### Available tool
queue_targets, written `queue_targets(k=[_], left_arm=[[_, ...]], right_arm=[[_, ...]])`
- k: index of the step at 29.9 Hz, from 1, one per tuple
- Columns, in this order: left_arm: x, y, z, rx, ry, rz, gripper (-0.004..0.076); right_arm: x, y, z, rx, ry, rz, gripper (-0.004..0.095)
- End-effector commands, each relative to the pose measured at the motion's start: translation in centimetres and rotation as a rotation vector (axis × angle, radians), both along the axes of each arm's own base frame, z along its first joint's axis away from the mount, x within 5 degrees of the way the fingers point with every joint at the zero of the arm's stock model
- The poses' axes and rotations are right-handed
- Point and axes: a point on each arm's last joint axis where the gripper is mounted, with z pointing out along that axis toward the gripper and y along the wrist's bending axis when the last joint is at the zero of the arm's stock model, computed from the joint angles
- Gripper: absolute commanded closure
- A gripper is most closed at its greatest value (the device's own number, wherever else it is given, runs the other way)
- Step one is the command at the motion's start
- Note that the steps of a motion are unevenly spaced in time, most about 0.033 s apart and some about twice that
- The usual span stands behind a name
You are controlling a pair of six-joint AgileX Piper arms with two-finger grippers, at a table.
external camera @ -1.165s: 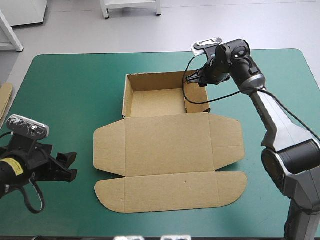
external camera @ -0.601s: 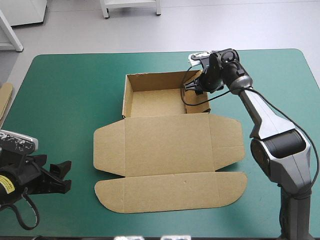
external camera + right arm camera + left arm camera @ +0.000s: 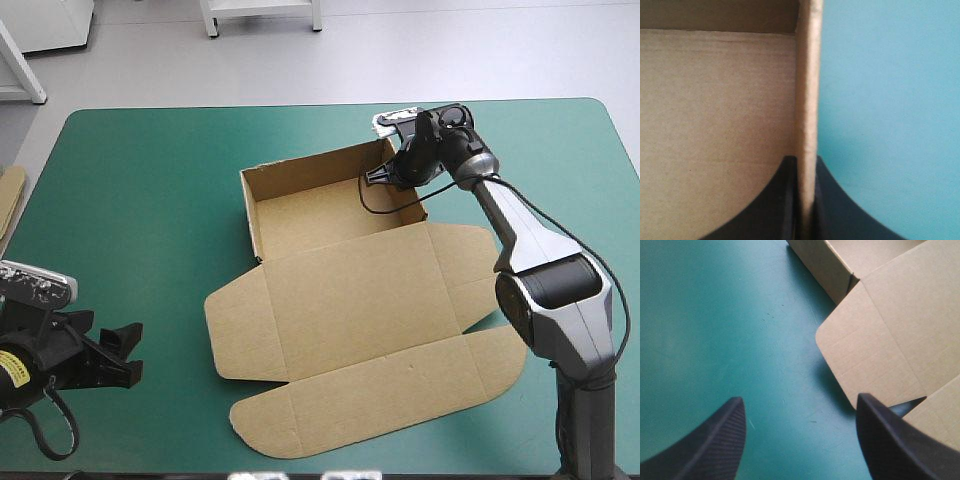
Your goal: Fold the box
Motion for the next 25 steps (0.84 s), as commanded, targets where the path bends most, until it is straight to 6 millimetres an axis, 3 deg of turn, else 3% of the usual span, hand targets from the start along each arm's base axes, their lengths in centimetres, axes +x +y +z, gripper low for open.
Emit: queue_targets(k=[1,6,16,21,25], left_arm=[[0.2,-0.1,1.0,-0.035,-0.071,0.000,0.0265],[0.2,-0.1,1.0,-0.035,-0.071,0.000,0.0265],[0.2,-0.2,1.0,-0.032,-0.074,-0.004,0.0265],[0.3,-0.2,1.1,-0.036,-0.084,-0.004,0.0265],[0.3,-0.2,1.2,-0.039,-0.092,-0.004,0.0265]], right_arm=[[0.0,-3.9,3.9,-0.122,-0.121,-0.029,0.0927],[0.5,-11.1,4.8,-0.338,-0.114,-0.151,0.0927],[-0.9,-27.6,5.5,-0.459,-0.079,-0.468,0.0927],[-2.5,-33.5,5.6,-0.474,-0.080,-0.561,0.0927],[-3.3,-35.6,4.5,-0.415,-0.029,-0.568,0.0927]])
